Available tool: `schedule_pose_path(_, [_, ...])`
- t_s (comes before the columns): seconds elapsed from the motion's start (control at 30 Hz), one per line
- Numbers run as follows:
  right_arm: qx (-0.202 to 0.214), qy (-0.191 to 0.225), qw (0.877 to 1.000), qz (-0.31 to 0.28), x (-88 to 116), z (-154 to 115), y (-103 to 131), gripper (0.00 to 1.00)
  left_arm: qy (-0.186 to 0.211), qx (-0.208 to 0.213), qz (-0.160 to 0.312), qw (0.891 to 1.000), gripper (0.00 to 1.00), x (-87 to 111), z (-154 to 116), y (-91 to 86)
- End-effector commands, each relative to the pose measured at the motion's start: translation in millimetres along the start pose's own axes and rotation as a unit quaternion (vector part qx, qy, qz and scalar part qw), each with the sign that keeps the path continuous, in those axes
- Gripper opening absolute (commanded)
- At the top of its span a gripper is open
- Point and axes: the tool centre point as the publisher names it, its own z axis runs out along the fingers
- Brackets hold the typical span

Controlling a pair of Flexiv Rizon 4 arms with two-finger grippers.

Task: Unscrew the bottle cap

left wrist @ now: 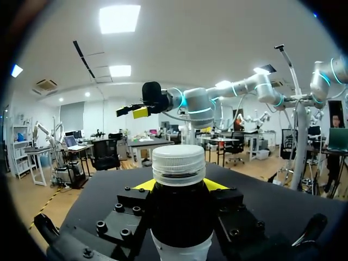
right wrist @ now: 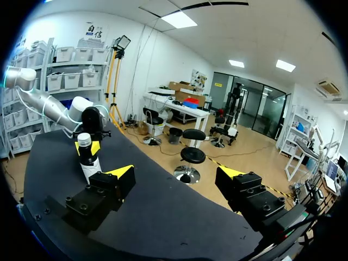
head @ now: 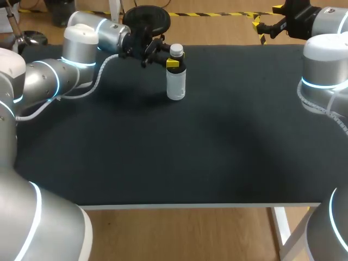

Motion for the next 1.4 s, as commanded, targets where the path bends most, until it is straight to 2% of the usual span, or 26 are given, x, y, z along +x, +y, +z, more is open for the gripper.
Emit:
schedule_pose_path(0.03, [0.0,0.0,1.0,0.0,-0.3,-0.1,-0.3,1.0,0.031,0.005,0.002,0.999,0.0,-6.3,-3.3,4.2])
schedule_pose_path(1.4, [0.0,0.0,1.0,0.0,-0.3,-0.1,-0.3,1.0,0.023,0.007,-0.003,1.0,0.0,-5.8,-5.6,6.1])
